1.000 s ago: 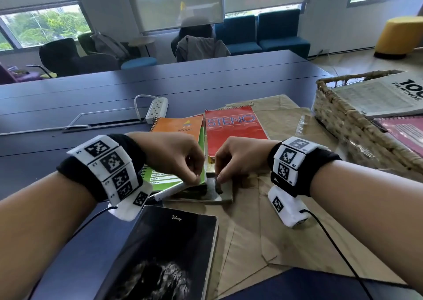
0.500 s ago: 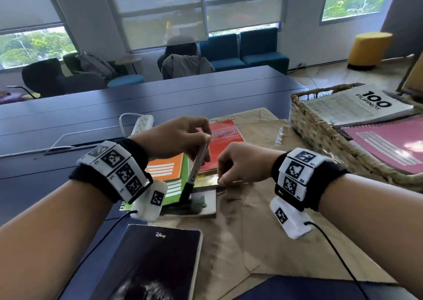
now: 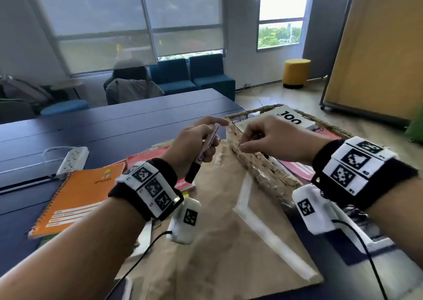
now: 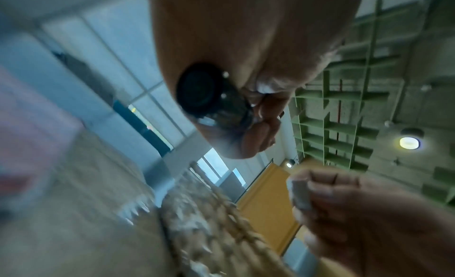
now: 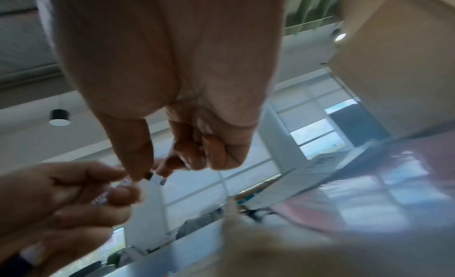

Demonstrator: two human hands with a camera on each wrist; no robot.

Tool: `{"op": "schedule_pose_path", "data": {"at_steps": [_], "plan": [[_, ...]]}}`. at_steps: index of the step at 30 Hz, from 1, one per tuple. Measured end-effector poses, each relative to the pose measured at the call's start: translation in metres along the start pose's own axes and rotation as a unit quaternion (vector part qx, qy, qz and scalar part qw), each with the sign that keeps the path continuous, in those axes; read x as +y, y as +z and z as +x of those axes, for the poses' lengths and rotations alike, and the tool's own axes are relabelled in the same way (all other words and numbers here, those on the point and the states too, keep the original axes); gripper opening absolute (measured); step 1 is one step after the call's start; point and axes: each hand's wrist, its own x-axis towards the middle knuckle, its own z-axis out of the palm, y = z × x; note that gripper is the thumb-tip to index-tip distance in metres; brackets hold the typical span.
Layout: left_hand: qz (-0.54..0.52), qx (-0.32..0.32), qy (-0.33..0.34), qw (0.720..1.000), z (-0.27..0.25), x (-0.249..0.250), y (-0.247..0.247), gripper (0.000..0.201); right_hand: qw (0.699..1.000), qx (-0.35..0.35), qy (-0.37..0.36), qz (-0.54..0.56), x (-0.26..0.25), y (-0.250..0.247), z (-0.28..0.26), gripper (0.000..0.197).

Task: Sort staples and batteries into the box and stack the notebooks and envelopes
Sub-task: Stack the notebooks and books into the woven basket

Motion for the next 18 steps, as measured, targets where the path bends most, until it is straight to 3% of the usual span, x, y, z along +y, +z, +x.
{"op": "schedule_pose_path", "data": {"at_steps": [4,9,18], "plan": [[-0.083,-0.016,0.005,0.996,0.019,0.002,0.035,0.042,0.996,0.048,0.058,0.052,0.039,-0.02,-0.015,0.012],[-0.157,0.017,0.014,0.987,0.039,-0.001,0.071,0.023,0.976,0.05,0.144,0.157,0.075,-0.032,-0.027,0.019],[-0.145,0.138,0.029,0.979,0.071,-0.021,0.078,0.017,0.962,0.056,0.142,0.226,0.098,-0.024,-0.03,0.009]]}}
